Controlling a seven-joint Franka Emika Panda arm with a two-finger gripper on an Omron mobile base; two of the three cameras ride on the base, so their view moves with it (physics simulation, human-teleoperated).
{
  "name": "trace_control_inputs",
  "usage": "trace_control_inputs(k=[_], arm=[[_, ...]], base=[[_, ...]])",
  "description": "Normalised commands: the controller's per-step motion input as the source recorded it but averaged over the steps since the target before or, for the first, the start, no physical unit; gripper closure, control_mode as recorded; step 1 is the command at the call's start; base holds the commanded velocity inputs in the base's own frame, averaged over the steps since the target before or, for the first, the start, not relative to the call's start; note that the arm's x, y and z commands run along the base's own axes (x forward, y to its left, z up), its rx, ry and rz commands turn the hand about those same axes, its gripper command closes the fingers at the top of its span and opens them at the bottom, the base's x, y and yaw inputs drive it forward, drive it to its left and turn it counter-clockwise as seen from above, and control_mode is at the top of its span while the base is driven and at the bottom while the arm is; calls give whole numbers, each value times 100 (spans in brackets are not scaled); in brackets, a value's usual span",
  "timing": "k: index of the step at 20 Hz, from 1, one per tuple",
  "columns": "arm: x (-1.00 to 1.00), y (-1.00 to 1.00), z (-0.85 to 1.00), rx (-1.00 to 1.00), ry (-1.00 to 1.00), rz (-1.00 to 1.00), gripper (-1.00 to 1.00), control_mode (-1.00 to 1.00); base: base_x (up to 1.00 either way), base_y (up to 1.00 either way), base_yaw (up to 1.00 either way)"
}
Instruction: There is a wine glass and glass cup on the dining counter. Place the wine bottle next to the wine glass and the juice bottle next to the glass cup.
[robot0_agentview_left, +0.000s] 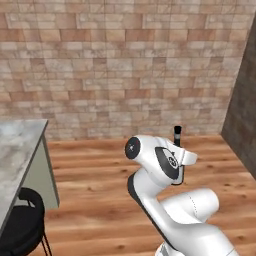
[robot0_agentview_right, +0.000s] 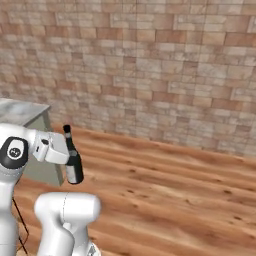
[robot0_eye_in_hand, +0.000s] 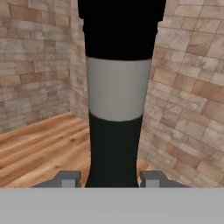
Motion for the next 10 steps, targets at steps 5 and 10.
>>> trace_control_inputs(k=[5,10], arm=[[0,0,0,0,0,0,100,100],[0,0,0,0,0,0,100,100]], base=[[75,-28,11],[75,-27,13]])
